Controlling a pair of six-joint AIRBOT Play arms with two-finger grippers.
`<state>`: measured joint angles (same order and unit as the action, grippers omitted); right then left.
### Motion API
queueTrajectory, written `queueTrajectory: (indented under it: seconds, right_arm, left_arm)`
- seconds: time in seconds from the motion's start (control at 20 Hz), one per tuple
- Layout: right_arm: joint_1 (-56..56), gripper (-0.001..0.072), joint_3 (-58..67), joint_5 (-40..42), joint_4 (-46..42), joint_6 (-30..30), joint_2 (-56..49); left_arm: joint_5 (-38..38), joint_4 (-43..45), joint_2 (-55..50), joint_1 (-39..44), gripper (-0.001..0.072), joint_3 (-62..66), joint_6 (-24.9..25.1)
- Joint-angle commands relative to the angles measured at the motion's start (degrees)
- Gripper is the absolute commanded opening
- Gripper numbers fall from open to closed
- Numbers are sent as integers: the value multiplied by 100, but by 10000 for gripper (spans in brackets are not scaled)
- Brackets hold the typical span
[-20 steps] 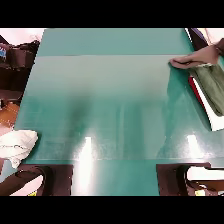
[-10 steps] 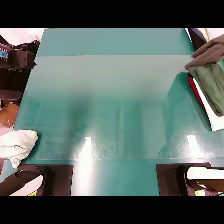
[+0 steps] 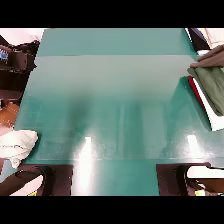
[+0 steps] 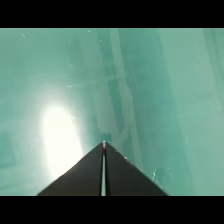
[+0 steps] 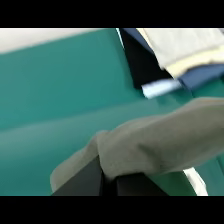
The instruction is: Fold the shirts.
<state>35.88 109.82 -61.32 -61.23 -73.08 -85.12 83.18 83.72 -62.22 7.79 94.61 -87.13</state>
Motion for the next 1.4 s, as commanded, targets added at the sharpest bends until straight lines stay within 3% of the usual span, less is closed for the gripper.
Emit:
queueTrajectory:
  seconds: [0.0, 0.1, 0.35, 0.4, 0.5, 0.55, 0.7, 0.8, 1.1, 1.15, 1.25, 1.3, 1.35]
  right_arm:
    - [83, 12, 52, -1128, -1617, -765, 168]
    - [92, 13, 52, -1460, -2194, -1274, 264]
    - [155, 22, -136, -2505, -3056, -1722, 278]
    - [192, 131, -249, -2697, -3209, -1849, 280]
    - [361, 551, -527, -3049, -3309, -1908, 280]
    - [446, 600, -671, -3204, -3335, -1906, 282]
    - [813, 594, -960, -3595, -3222, -1974, 282]
    - [931, 552, -957, -3663, -2741, -2013, 313]
    - [247, 545, -957, -3370, -1163, -2009, 804]
    - [2, 419, -957, -3307, -1025, -2004, 929]
    - [-553, 75, -957, -3204, -984, -2004, 1158]
    - [-844, 15, -957, -3167, -979, -2004, 1266]
    - [-1169, 15, -957, -3130, -984, -2004, 1386]
  left_arm:
    - [35, 0, -4, -2, 35, -2, 11]
    - [37, 0, -4, -2, 36, -2, 13]
    - [26, 0, -4, -2, 36, -2, 15]
    - [-2, -4, -4, -2, 36, -2, 15]
    - [15, -4, -4, -2, 36, -4, 15]
    - [28, -9, -4, -2, 36, -2, 15]
    - [26, -9, -4, -2, 36, -2, 15]
    - [-26, -7, -4, -2, 36, -2, 13]
    - [-90, -17, -4, -2, 36, -2, 9]
    - [-175, -17, -4, -2, 36, -2, 11]
    - [-354, -17, -4, -2, 36, -2, 9]
    - [-424, -17, -4, -2, 36, -2, 9]
    - [-481, -17, -4, -2, 36, -2, 9]
